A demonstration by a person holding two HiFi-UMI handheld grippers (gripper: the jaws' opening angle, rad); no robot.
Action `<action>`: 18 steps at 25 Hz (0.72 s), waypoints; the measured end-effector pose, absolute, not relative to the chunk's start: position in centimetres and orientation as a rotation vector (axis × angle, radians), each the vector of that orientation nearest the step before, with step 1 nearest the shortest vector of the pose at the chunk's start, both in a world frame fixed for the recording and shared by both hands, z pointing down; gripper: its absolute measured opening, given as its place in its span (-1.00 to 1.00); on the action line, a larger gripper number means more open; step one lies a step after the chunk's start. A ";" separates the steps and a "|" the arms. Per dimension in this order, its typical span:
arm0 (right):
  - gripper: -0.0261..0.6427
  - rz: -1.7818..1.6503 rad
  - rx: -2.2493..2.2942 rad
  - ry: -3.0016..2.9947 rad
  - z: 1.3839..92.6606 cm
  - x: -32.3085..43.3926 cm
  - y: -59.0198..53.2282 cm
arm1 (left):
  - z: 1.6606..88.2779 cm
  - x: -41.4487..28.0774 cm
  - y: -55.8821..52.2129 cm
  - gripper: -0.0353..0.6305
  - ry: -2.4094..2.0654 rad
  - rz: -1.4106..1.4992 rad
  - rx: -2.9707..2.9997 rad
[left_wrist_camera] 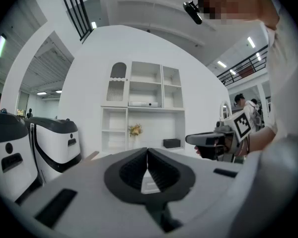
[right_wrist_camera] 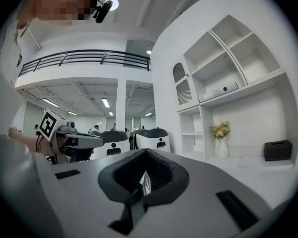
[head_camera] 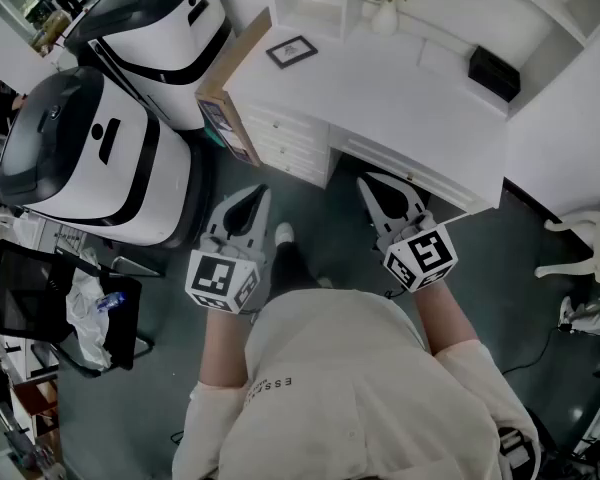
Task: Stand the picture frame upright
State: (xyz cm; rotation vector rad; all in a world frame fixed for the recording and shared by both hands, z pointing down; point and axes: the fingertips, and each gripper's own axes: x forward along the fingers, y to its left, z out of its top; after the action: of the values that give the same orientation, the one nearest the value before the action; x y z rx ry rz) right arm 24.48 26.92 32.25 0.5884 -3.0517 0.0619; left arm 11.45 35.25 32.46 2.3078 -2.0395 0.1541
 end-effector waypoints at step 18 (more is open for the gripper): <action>-0.88 0.149 0.598 -3.047 33.3 25.3 24.8 | 33.5 13.0 33.0 -0.87 -1.927 0.193 2.358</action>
State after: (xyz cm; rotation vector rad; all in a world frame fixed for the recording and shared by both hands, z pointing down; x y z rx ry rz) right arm 25.30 24.84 33.32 0.5983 -3.0467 0.1492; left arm 13.00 33.03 33.54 2.3578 -1.9269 0.1926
